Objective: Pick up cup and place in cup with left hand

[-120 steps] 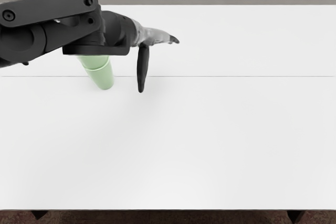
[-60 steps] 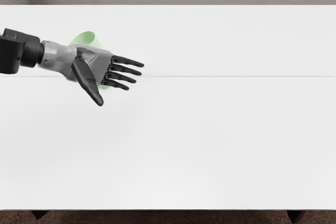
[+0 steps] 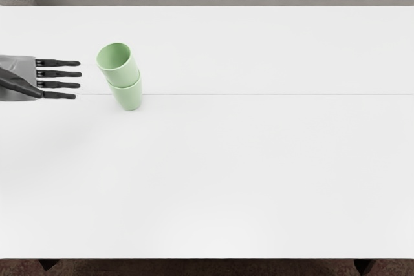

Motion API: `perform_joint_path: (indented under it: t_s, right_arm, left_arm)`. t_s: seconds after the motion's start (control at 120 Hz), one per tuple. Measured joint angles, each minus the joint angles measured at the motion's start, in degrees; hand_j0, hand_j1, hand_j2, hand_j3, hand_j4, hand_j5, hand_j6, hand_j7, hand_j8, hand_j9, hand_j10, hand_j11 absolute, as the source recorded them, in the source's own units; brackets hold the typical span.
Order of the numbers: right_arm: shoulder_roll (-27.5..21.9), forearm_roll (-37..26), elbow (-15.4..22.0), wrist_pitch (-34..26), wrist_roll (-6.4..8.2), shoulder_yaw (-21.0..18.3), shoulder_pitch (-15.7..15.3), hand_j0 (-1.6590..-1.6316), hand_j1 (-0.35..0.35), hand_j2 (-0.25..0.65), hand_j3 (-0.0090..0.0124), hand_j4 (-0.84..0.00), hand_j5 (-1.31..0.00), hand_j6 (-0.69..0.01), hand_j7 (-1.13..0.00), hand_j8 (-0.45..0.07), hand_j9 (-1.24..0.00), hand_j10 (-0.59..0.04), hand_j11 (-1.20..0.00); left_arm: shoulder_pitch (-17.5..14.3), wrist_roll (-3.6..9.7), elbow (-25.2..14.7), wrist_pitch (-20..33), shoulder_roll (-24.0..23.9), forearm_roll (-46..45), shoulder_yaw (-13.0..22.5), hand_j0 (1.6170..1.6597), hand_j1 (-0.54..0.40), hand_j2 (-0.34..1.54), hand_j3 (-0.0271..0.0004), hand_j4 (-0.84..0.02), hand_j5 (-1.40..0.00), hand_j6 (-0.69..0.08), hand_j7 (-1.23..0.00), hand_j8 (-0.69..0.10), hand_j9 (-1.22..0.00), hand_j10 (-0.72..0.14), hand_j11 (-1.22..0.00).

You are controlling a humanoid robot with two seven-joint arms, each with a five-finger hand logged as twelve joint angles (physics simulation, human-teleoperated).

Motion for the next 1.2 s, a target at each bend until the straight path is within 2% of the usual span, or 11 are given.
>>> perform_joint_path:
  t_s: [0.158, 1.2]
  right_arm:
    - [0.0, 0.0, 0.0, 0.0, 0.00, 0.0, 0.0, -1.6581, -0.316, -0.005, 0.0000, -0.028, -0.04, -0.028, -0.04, -0.028, -0.04, -0.028, -0.04]
    - [0.0, 0.0, 0.0, 0.0, 0.00, 0.0, 0.0, -1.6581, -0.316, -0.005, 0.0000, -0.028, -0.04, -0.028, -0.04, -0.028, -0.04, -0.028, -0.04]
  left_arm:
    - [0.6, 0.00, 2.2, 0.0, 3.6, -0.1, 0.2, 1.6581, 0.348, 0.00, 0.0000, 0.004, 0.00, 0.004, 0.00, 0.004, 0.00, 0.003, 0.00]
    - [0.6, 0.00, 2.2, 0.0, 2.6, 0.0, 0.2, 1.6581, 0.348, 0.00, 0.0000, 0.004, 0.00, 0.005, 0.00, 0.004, 0.00, 0.003, 0.00]
